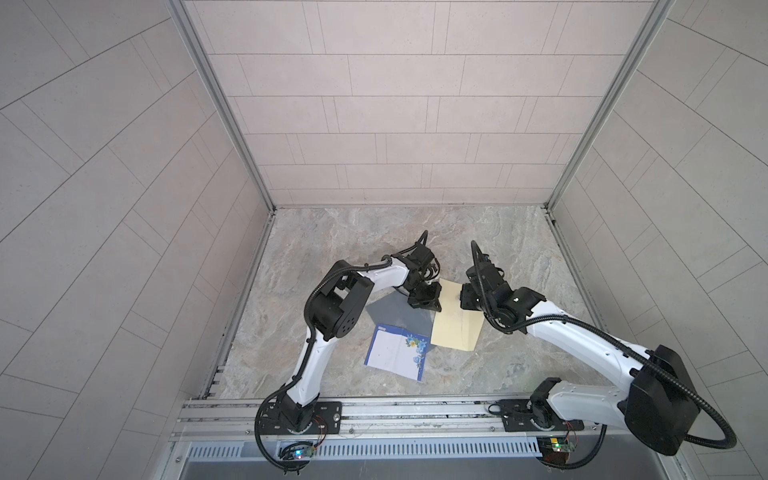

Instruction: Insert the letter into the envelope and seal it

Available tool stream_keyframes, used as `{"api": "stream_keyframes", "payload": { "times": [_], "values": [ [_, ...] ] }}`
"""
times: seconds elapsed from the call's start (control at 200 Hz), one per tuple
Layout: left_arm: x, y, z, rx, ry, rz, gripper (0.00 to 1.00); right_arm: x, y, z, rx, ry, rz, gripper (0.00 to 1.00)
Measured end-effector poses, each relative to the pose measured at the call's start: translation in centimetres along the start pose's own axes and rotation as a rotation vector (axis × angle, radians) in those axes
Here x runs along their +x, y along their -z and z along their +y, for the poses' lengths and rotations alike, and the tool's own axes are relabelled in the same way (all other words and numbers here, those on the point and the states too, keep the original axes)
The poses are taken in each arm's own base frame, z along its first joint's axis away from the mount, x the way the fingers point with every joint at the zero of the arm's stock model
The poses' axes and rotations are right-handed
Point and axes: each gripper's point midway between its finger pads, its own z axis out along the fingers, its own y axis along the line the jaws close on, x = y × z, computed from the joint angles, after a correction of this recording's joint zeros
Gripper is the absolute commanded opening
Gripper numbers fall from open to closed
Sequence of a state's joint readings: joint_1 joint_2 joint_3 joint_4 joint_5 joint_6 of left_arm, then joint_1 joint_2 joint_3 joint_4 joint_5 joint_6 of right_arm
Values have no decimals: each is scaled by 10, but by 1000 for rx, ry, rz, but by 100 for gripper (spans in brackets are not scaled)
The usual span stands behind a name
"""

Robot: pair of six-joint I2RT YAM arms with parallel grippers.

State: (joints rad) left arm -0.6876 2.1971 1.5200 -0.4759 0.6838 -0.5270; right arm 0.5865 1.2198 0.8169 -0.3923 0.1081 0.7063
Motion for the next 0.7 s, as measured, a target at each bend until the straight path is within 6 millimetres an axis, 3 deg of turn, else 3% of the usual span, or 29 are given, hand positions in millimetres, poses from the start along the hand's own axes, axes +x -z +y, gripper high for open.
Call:
{"api": "stream_keyframes", "payload": {
  "times": [0.25, 0.465, 0.701],
  "values": [
    [0, 0, 0, 0, 0, 0, 0, 23, -19, 12, -9, 30, 86, 0],
    [0, 0, 0, 0, 1, 0, 0, 49, -34, 6, 46, 14, 178, 0],
    [0, 0, 0, 0, 4, 0, 0, 46, -38, 5, 101, -11, 204, 0]
  ]
}}
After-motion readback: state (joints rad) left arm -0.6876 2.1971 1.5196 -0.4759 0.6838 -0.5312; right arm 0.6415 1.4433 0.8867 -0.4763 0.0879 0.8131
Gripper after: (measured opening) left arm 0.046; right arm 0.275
